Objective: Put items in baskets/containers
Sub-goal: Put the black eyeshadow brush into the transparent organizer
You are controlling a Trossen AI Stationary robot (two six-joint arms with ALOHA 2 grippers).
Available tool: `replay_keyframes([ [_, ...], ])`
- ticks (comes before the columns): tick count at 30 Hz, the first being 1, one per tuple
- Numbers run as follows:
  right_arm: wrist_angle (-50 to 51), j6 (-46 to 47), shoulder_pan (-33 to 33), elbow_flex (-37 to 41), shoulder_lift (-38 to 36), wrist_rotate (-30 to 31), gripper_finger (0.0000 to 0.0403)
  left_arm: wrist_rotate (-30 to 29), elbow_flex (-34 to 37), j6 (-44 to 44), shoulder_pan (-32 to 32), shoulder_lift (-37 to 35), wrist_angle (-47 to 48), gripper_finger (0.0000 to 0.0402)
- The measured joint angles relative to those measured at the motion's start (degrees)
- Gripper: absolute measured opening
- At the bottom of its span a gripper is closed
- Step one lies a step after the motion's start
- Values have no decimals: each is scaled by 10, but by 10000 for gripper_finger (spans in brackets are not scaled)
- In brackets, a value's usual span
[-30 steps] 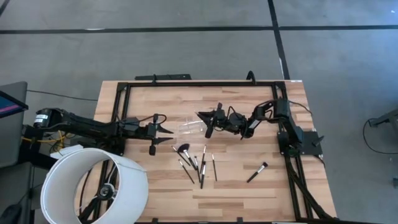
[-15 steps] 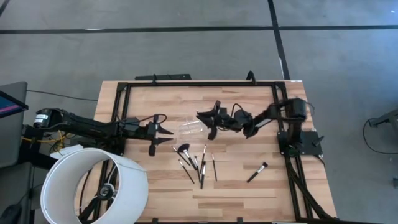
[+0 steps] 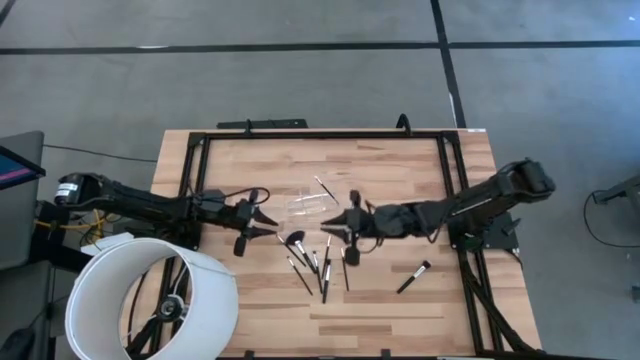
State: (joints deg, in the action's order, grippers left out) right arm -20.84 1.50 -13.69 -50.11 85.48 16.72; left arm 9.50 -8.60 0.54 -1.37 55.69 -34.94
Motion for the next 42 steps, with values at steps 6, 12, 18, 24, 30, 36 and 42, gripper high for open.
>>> replay_keyframes([
  [6, 23, 71, -5, -45, 66, -19, 78, 0, 0, -27, -26, 49, 0, 104],
  [12, 20, 96, -1, -86, 150, -68, 114, 0, 0, -30, -59, 109, -2, 104],
  [18, 38, 120, -10, -142, 209, -82, 155, 33, 0, -30, -107, 150, -25, 104],
  [24, 133, 121, -9, -182, 217, -93, 180, -38, 0, -30, -140, 190, -72, 104],
  [30, 144, 121, -7, -184, 217, -93, 187, -68, 0, -30, -140, 207, -75, 104],
  [36, 149, 121, -4, -184, 217, -93, 182, -64, 0, -30, -140, 193, -76, 104],
  [42, 149, 121, -4, -184, 217, -93, 176, -63, 0, -38, -140, 196, -80, 104],
])
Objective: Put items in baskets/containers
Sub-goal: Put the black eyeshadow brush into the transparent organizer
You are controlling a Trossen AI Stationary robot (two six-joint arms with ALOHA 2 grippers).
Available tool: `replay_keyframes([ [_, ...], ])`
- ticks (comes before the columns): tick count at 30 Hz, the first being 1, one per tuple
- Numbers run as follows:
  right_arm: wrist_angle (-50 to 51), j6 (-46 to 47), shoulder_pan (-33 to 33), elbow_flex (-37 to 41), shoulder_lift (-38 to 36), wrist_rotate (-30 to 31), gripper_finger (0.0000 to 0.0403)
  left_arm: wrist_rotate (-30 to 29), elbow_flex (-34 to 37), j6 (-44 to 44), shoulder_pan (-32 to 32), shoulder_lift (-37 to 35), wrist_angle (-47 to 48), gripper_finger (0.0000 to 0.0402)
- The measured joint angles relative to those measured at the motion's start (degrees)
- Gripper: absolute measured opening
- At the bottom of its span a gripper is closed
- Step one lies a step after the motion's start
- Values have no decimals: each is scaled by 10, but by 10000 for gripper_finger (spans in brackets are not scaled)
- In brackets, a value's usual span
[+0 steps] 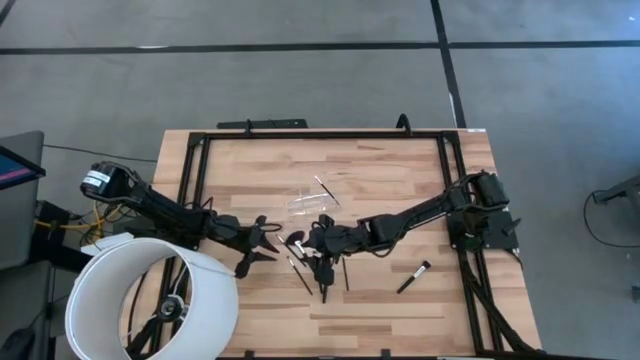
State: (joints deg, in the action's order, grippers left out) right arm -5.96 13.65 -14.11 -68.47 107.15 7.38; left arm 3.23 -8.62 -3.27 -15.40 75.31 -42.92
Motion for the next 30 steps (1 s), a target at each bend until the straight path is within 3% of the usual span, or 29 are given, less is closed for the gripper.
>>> replay_keyframes([
  [11, 0, 0, 0, 0, 0, 0, 180, 15, -1, 7, 0, 85, -92, 104],
  [21, 5, 0, 2, 0, 0, 1, 180, 43, -62, 60, 0, 199, -99, 104],
  [30, 13, 0, 2, 0, 0, 1, 177, 43, -99, 89, 2, 249, -100, 104],
])
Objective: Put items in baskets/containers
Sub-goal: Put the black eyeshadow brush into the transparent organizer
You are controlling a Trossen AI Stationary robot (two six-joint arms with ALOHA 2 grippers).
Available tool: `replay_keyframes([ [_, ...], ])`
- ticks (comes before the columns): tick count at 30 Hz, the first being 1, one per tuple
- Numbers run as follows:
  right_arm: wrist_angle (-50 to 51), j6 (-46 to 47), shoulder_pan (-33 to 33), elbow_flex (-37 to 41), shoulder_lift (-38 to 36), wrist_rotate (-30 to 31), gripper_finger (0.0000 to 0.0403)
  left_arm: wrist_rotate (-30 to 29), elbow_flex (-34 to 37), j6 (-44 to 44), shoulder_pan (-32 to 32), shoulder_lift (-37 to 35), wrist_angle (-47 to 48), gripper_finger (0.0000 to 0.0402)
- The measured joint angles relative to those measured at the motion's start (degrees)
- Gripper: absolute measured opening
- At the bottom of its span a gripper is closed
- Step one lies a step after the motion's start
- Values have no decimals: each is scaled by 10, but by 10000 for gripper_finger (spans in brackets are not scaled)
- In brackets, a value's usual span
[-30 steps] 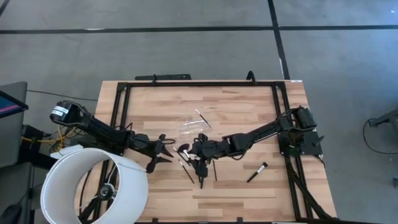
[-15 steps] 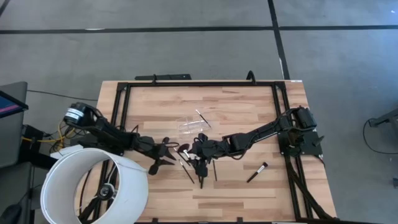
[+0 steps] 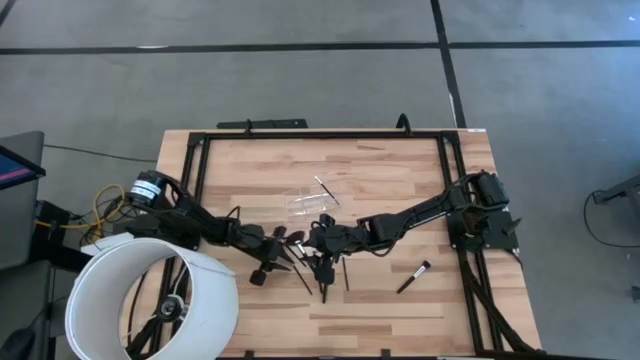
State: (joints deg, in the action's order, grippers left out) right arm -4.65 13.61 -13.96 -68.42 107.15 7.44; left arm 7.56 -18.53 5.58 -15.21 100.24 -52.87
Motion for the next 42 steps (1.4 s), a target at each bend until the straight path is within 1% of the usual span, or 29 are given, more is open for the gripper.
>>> replay_keyframes([
  [8, -1, 0, 0, 0, 0, 0, 177, 1, -12, -1, 12, 63, -20, 104],
  [11, -1, 0, 0, 0, 0, 0, 177, 7, -10, -3, 22, 73, -18, 102],
  [14, 0, 0, 0, 0, 0, 0, 177, 8, -5, 3, 26, 74, -17, 79],
  [18, -1, 0, 0, 0, 0, 0, 177, 5, 1, 0, 28, 74, -22, 18],
  [21, -1, 1, -3, 0, 0, 0, 177, 2, 2, -7, 26, 72, -23, 15],
  [23, -1, 17, -6, 0, 0, 1, 177, -2, 2, -11, 24, 63, -15, 17],
  [27, -11, 44, -12, 1, 26, 0, 177, -14, 7, -12, 12, 17, 17, 12],
  [31, -7, 44, -14, -11, 57, 0, 177, -11, 7, -11, 7, -59, 84, 15],
  [35, -1, 43, -12, -46, 58, 0, 177, -15, 7, -11, 7, -139, 170, 12],
  [38, 27, 42, -5, -71, 57, -2, 177, -14, 5, -2, 7, -197, 187, 13],
  [42, 40, 88, 12, -82, 67, -4, 177, -38, 5, 30, 7, -252, 246, 11],
])
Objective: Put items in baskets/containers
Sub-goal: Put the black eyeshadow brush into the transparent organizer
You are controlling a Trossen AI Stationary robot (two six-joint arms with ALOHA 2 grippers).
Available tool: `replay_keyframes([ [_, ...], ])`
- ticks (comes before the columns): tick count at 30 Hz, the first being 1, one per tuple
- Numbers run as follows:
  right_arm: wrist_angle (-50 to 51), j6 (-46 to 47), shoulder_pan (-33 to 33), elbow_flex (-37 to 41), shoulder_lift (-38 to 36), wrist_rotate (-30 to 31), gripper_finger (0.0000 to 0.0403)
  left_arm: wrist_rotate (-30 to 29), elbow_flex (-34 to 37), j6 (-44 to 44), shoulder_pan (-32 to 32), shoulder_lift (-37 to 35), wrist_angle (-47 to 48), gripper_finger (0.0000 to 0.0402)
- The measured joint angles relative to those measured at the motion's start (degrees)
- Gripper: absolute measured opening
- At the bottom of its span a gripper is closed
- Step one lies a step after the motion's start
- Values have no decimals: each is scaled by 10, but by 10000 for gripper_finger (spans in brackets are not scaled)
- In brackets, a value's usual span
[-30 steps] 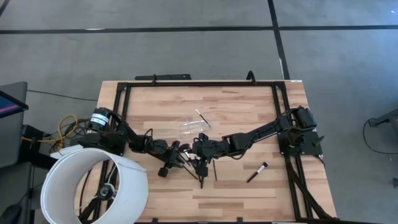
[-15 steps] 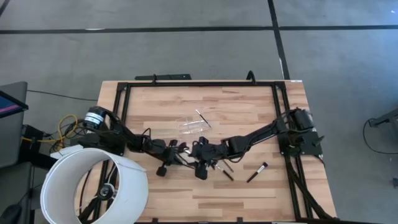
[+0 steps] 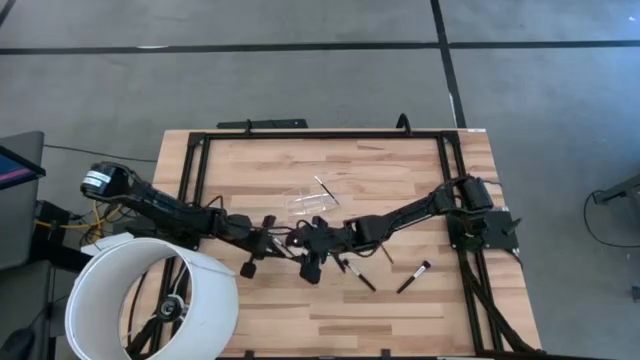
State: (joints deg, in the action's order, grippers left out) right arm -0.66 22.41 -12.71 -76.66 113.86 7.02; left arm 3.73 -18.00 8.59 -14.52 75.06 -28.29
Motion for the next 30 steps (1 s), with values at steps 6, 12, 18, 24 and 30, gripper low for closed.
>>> replay_keyframes([
  [6, 2, 3, 17, -18, 47, -31, 177, -20, 0, 2, 2, -11, 34, 12],
  [12, 3, 1, 32, -66, 96, -86, 177, -31, -1, 8, 5, -1, 35, 15],
  [18, 21, -3, 50, -96, 120, -89, 177, -32, 0, 15, 4, -1, 38, 13],
  [24, 36, -4, 61, -103, 117, -113, 152, -27, 0, 15, 5, -1, 43, 13],
  [30, 36, -5, 63, -103, 116, -137, 101, -27, -1, 15, 5, -2, 44, 19],
])
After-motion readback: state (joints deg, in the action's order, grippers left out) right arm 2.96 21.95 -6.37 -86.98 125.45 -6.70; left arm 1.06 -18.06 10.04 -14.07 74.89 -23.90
